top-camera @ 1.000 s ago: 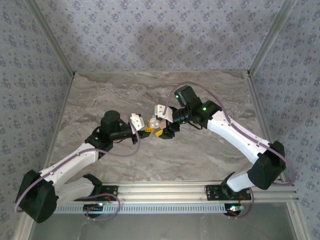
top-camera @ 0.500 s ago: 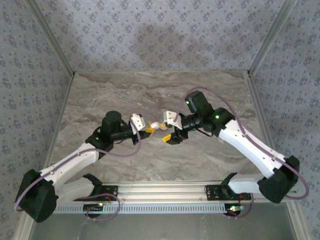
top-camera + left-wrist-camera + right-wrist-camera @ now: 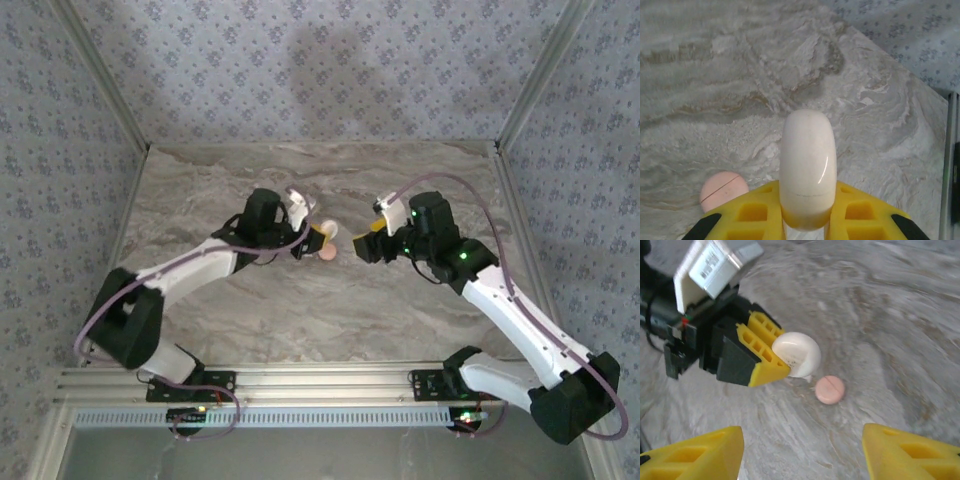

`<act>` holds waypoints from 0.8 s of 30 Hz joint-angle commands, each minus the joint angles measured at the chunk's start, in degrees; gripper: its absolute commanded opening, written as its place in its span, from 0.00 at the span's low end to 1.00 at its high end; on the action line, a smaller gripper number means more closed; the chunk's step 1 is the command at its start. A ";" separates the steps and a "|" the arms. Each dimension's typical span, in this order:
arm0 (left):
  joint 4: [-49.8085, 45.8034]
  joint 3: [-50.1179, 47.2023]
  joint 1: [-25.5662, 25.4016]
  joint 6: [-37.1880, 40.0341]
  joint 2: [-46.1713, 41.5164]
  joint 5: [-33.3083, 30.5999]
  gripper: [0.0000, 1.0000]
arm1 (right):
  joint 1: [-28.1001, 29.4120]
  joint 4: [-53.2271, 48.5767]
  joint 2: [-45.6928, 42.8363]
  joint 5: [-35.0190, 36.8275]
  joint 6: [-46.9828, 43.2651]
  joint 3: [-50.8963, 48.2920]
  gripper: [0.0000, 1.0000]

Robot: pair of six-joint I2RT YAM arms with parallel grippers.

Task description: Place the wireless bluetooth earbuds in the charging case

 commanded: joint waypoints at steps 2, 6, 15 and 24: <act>-9.29 11.79 -0.75 -16.08 10.63 2.03 0.12 | -2.41 -3.48 -3.51 8.82 16.83 -2.14 0.65; -15.01 20.38 -1.71 -22.70 20.07 2.86 0.12 | -3.07 -1.86 -6.68 9.18 18.11 -4.54 0.65; -27.14 34.94 -5.63 -23.62 33.67 2.81 0.15 | -3.10 -3.31 -8.70 8.40 20.03 -6.11 0.65; -35.35 42.04 -6.62 -22.24 40.12 2.34 0.20 | -3.08 -4.33 -9.82 8.03 20.22 -6.31 0.65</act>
